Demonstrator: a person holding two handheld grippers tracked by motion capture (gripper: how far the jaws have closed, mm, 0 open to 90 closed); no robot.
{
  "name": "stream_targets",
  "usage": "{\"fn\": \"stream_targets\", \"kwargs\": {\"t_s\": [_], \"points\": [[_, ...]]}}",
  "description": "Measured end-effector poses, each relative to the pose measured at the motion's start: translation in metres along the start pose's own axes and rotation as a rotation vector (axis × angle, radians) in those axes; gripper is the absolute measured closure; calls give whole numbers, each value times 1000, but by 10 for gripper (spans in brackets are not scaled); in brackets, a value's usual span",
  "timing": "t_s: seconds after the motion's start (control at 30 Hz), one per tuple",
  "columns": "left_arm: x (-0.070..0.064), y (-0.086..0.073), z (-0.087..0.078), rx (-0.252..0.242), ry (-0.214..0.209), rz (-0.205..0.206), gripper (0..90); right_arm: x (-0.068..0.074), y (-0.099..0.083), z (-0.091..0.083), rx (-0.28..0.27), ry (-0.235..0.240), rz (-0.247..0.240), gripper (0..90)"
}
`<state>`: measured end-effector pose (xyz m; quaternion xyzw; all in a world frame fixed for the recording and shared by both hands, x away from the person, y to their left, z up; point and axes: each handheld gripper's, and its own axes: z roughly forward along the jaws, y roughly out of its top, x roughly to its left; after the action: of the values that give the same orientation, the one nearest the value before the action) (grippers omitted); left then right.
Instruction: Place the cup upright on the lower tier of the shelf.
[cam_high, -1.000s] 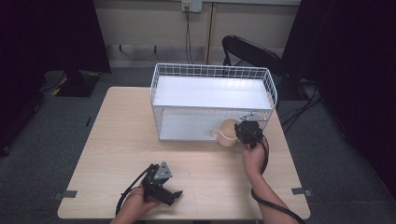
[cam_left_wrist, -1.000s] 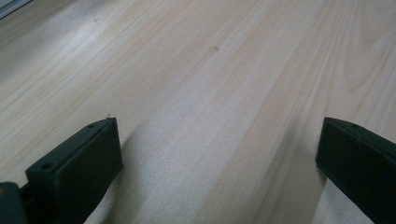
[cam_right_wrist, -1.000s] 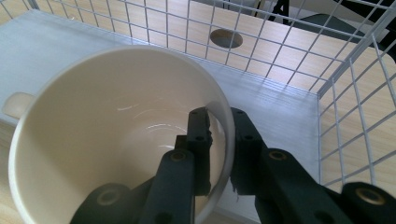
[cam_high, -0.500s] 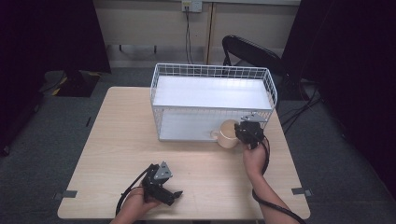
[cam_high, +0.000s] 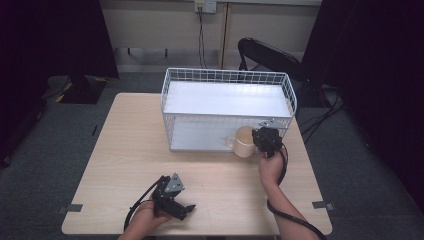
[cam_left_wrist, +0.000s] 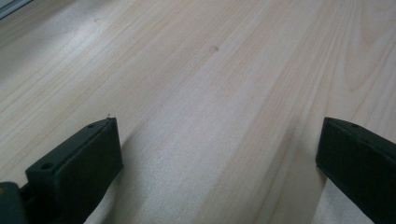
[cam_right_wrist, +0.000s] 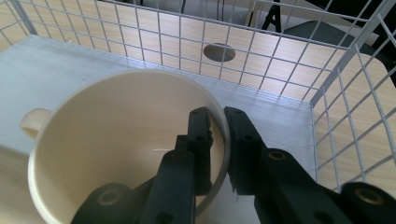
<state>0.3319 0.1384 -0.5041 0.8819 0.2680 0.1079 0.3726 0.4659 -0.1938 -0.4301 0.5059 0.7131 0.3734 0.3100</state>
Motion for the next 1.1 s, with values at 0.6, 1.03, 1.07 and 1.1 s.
{"fn": "stream_targets", "kwargs": {"t_s": [0.6, 1.03, 1.07, 1.1], "points": [[0, 0, 0, 0, -1, 0, 0, -3, 8, -2, -8, -1, -13, 705], [0, 0, 0, 0, 0, 0, 0, -4, 9, -19, -29, 89, 24, 328], [0, 0, 0, 0, 1, 0, 0, -5, 9, -21, -38, 101, 21, 311], [0, 0, 0, 0, 1, 0, 0, -4, 10, -23, -39, 119, 20, 286]]}}
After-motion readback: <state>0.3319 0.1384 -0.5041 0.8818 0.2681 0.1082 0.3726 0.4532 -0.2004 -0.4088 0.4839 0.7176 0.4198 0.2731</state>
